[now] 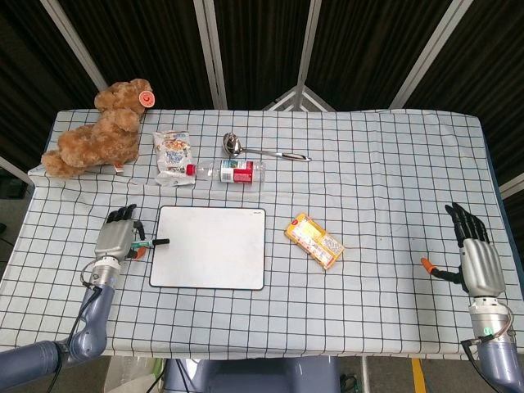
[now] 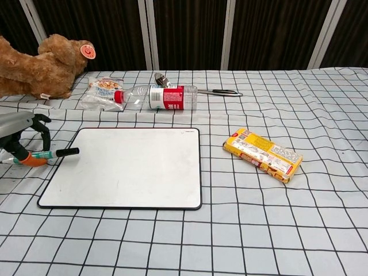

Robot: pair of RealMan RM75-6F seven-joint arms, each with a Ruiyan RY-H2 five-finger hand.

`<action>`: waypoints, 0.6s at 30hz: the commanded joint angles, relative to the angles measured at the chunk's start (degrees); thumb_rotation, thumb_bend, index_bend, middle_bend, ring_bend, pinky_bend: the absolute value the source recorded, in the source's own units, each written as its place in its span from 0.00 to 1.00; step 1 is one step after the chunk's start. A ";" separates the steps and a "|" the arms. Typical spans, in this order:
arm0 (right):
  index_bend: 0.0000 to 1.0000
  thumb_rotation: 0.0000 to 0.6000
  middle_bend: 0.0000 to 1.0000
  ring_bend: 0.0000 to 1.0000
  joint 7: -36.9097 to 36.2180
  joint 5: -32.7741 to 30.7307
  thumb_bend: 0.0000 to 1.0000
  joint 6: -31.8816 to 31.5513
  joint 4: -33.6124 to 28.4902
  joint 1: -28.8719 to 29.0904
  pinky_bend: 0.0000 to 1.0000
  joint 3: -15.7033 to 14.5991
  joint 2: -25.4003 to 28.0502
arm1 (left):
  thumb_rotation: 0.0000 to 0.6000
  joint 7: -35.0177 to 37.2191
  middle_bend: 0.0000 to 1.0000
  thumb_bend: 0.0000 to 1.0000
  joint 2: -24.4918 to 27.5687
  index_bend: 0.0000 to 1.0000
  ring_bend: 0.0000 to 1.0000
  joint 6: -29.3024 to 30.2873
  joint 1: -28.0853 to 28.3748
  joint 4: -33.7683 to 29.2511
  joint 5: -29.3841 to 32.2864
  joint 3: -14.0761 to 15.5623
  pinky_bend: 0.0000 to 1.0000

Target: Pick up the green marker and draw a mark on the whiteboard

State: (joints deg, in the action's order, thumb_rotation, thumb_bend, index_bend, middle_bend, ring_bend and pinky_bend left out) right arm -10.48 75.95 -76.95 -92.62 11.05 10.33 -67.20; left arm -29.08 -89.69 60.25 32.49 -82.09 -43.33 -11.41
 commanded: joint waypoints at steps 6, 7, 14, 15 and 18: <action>0.00 1.00 0.00 0.00 0.19 -0.03 0.21 0.04 -0.11 0.02 0.00 -0.03 -0.05 | 1.00 9.57 0.11 0.54 1.53 0.71 0.00 2.71 -2.03 -5.08 -4.78 -2.85 0.00; 0.00 1.00 0.00 0.00 0.22 -0.03 0.21 0.04 -0.12 0.02 0.00 -0.03 -0.05 | 1.00 10.88 0.11 0.54 1.53 0.71 0.00 2.71 -2.15 -5.54 -5.37 -3.24 0.00; 0.00 1.00 0.00 0.00 0.44 -0.13 0.21 -0.07 -0.14 0.02 0.00 0.05 -0.12 | 1.00 32.50 0.12 0.53 0.63 0.71 0.00 -1.20 -2.88 -11.36 -12.02 -9.05 0.00; 0.00 1.00 0.00 0.00 0.40 -0.19 0.21 -0.05 -0.12 0.02 0.00 0.07 -0.12 | 1.00 34.55 0.12 0.53 0.24 0.71 0.00 -1.80 -2.76 -11.46 -12.79 -9.40 0.00; 0.00 1.00 0.00 0.00 0.18 -0.40 0.21 0.05 -0.10 0.00 0.00 0.14 -0.09 | 1.00 39.17 0.14 0.50 -1.22 0.72 0.00 -3.26 -2.13 -10.70 -15.57 -9.67 0.00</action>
State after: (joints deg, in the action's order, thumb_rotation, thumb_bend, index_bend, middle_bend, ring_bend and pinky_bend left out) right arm -10.26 75.59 -76.92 -92.73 11.05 10.46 -67.31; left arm 3.83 -89.27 59.40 30.11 -91.79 -54.73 -19.13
